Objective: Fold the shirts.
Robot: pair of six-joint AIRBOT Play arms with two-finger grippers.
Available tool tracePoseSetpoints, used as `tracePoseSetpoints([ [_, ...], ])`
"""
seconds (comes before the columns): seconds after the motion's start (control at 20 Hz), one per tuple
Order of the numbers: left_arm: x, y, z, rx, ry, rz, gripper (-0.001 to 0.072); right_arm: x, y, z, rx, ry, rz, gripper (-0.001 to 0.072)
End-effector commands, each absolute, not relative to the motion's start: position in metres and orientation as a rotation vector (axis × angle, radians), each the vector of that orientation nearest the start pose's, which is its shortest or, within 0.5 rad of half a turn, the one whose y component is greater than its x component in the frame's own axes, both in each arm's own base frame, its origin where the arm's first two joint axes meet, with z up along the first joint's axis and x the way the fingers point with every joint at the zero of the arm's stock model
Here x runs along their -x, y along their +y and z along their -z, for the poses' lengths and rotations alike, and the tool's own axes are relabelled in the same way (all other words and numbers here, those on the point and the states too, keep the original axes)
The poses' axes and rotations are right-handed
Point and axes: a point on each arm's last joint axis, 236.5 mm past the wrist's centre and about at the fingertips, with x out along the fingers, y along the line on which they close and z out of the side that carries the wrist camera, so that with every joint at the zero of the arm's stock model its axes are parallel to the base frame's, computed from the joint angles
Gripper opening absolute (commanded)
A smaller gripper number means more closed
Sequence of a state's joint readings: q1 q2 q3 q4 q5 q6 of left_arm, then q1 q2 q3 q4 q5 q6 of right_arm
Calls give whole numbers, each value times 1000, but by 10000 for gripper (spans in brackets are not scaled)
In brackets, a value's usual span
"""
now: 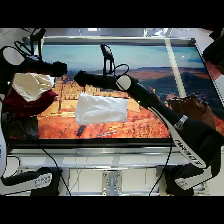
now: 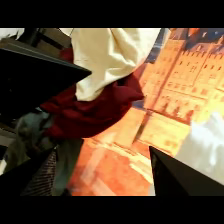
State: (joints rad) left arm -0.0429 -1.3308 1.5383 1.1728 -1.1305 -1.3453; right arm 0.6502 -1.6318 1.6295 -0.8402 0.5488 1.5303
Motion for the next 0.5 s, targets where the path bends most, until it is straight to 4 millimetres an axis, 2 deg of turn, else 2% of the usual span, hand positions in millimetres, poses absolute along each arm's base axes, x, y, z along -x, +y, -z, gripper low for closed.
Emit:
tracePoseSetpoints([
  [0.0,-452,-94,-159,98,885,384,12,-454,335,-95,-152,921,-659,575],
  [0.05,-452,-94,-158,98,886,384,12,-454,269,-63,-67,1078,-517,509],
  [0.1,-453,-94,-158,99,882,382,12,-451,213,-39,-30,1199,-393,512],
  [0.15,-455,-94,-159,99,875,380,12,-449,182,-23,-61,1260,-333,512],
  [0.2,-456,-93,-159,100,869,377,13,-449,164,-5,-133,1291,-300,513],
  [0.25,-457,-93,-159,101,868,377,12,-449,159,13,-213,1299,-284,514],
  [0.3,-458,-93,-157,102,873,377,12,-447,162,33,-314,1304,-271,516],
  [0.4,-460,-93,-151,102,886,375,12,-436,183,68,-558,1337,-249,581],
  [0.45,-461,-92,-147,101,894,374,12,-425,195,81,-650,1378,-255,581],
])
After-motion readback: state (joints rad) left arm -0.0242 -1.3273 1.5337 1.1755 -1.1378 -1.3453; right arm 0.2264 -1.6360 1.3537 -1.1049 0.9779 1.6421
